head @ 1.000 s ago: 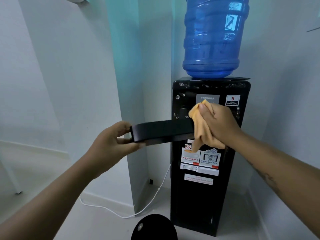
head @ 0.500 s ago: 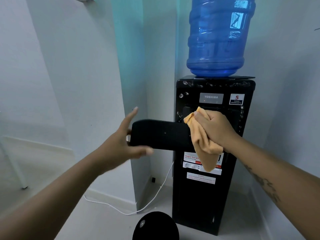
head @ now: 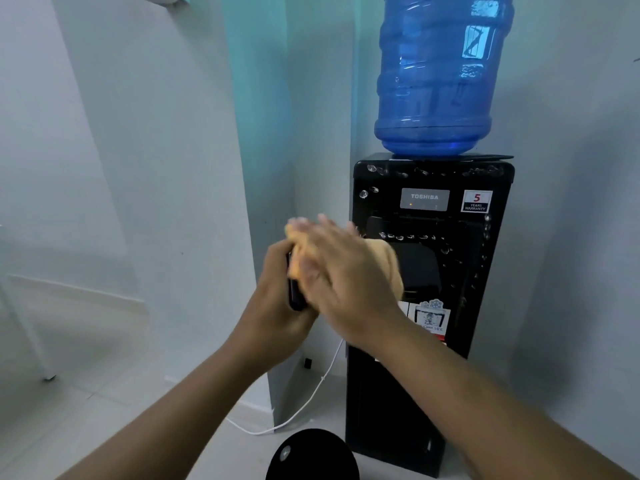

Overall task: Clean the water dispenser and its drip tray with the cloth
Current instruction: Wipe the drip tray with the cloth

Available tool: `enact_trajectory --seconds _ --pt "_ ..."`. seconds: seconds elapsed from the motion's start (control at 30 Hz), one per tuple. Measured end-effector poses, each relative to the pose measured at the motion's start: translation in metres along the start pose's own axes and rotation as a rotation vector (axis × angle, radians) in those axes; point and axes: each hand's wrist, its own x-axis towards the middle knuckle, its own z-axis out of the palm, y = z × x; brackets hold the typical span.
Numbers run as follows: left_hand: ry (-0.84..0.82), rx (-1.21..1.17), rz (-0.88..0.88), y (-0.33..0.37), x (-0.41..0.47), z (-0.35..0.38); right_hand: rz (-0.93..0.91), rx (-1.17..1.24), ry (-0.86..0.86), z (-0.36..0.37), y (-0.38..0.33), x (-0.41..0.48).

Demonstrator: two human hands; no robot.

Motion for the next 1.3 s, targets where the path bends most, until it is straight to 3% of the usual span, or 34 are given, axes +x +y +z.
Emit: enact_trajectory --seconds 0.07,0.1,0.17,0.2,0.3,0.33,0.37,0.43,0.47,0.6,0.63,0.7,0.73,0.87,0.9,1.0,1.03,1.17,1.2,1.3 --pt "0.078 -0.034 -0.023 0.002 -0.001 -0.006 -0.155 -0.059 -0.03 -0.004 0.026 -0.006" --pt "0.111 -0.027 -0.04 0.003 0.0 -0.013 -0.036 -0.061 0.045 -0.009 0.046 -0.008" --pt "0.121 -0.015 -0.075 0.009 0.004 -0.019 0.396 0.079 0.245 -0.014 0.058 -0.01" --pt "0.105 -0.034 -0.098 0.012 0.005 -0.016 0.445 0.12 0.283 -0.009 0.048 -0.01" --pt "0.09 -0.108 -0.132 0.014 0.007 -0.009 -0.082 0.047 0.031 0.009 0.006 -0.017" --pt "0.088 -0.126 -0.136 0.014 0.005 -0.011 -0.179 -0.005 -0.004 0.004 0.016 -0.016" --pt "0.082 -0.129 -0.138 0.015 0.004 -0.015 -0.112 -0.011 0.028 -0.006 0.034 -0.014" --pt "0.062 -0.083 -0.129 0.015 0.005 -0.02 0.331 0.122 0.236 -0.019 0.055 -0.013" --pt "0.045 -0.058 -0.118 0.016 0.006 -0.018 0.432 0.183 0.265 -0.017 0.052 -0.01" --pt "0.025 -0.095 -0.119 0.015 0.006 -0.008 -0.164 -0.028 -0.052 -0.001 0.017 -0.011" --pt "0.033 -0.108 -0.121 0.015 0.005 -0.01 -0.108 -0.076 -0.047 -0.007 0.033 -0.004" --pt "0.04 -0.102 -0.123 0.018 0.006 -0.014 0.321 -0.011 0.116 -0.016 0.057 -0.001" --pt "0.041 -0.101 -0.13 0.019 0.007 -0.014 0.414 -0.012 0.147 -0.017 0.055 0.001" --pt "0.046 -0.131 -0.154 0.015 0.007 -0.007 -0.206 -0.092 -0.046 -0.002 0.016 -0.002" --pt "0.048 -0.148 -0.157 0.015 0.006 -0.01 -0.179 -0.077 -0.038 -0.007 0.028 0.0" --pt "0.041 -0.136 -0.137 0.018 0.007 -0.019 0.413 -0.05 0.118 -0.021 0.061 -0.001" --pt "0.024 -0.129 -0.133 0.019 0.008 -0.018 0.44 -0.049 0.133 -0.018 0.055 -0.002" --pt "0.012 -0.191 -0.156 0.019 0.008 -0.014 -0.254 -0.13 -0.035 -0.004 0.018 -0.002" --pt "0.017 -0.207 -0.155 0.019 0.007 -0.016 -0.213 -0.126 -0.026 -0.011 0.029 0.0" --pt "0.019 -0.195 -0.171 0.022 0.007 -0.022 0.44 -0.073 0.159 -0.017 0.065 -0.002"
